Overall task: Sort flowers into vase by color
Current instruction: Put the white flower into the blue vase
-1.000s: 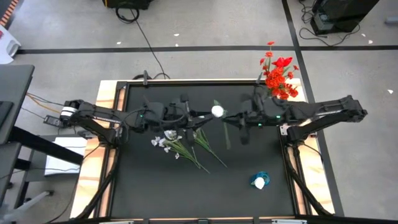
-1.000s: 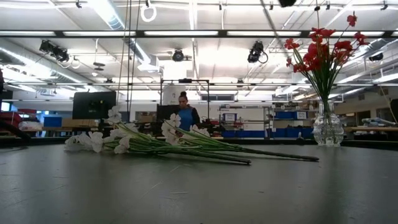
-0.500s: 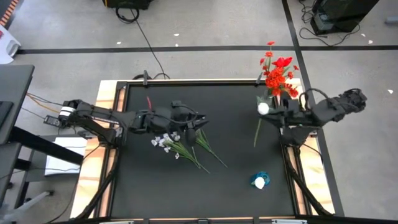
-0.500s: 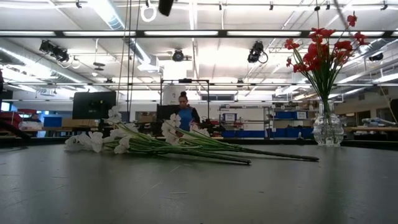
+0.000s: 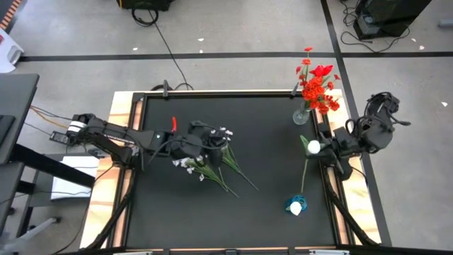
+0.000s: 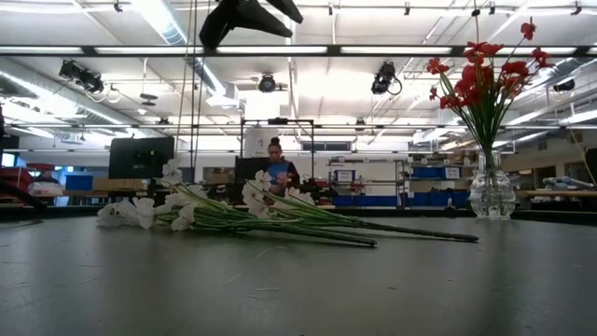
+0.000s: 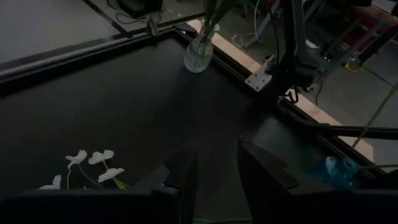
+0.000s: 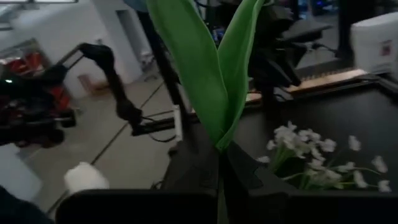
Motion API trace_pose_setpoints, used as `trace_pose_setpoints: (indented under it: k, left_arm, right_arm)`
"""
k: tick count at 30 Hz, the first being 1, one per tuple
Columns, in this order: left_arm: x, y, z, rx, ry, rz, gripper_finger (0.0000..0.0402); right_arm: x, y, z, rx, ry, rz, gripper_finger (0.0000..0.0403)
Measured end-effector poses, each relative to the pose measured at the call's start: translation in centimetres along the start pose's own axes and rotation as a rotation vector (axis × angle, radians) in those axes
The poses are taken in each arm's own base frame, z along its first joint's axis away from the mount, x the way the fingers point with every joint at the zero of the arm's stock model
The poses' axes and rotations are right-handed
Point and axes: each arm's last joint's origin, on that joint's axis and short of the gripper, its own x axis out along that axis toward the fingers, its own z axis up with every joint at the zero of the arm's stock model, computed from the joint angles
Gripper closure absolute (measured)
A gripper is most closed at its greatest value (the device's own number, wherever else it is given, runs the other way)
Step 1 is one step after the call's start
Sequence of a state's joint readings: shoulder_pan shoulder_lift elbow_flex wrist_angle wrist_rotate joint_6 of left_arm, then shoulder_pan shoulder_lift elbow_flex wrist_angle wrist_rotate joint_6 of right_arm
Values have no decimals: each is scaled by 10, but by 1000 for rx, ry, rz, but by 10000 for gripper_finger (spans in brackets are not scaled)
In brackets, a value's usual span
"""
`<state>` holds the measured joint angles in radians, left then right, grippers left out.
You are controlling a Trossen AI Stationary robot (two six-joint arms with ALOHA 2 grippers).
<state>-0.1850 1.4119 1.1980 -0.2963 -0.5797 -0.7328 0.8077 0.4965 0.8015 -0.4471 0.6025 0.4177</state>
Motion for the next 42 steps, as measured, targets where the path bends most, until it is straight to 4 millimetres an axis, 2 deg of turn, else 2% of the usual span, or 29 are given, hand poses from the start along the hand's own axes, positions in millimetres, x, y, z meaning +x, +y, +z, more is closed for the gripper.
trace_pose_setpoints:
  k: [5,10,18,24,35,38,42]
  left_arm:
    - [2,-5,-10,-26,3,26,285]
    - [7,-11,-23,-56,4,53,285]
    - [16,-17,-36,-99,17,53,285]
    - [18,-20,-38,-104,10,42,285]
    - [18,-19,-38,-83,2,54,285]
    - [18,-19,-37,-85,1,52,285]
    - [18,-19,-37,-60,2,53,285]
  right_arm:
    - [7,14,-12,-21,98,59,393]
    - [12,25,-22,-93,121,33,393]
    - [9,31,-20,-90,74,24,393]
    - [13,35,-24,-109,82,-1,394]
    - [34,50,-43,-136,146,-68,394]
    - [38,52,-49,-95,157,-114,379]
    - [41,53,-56,-29,188,-140,333]
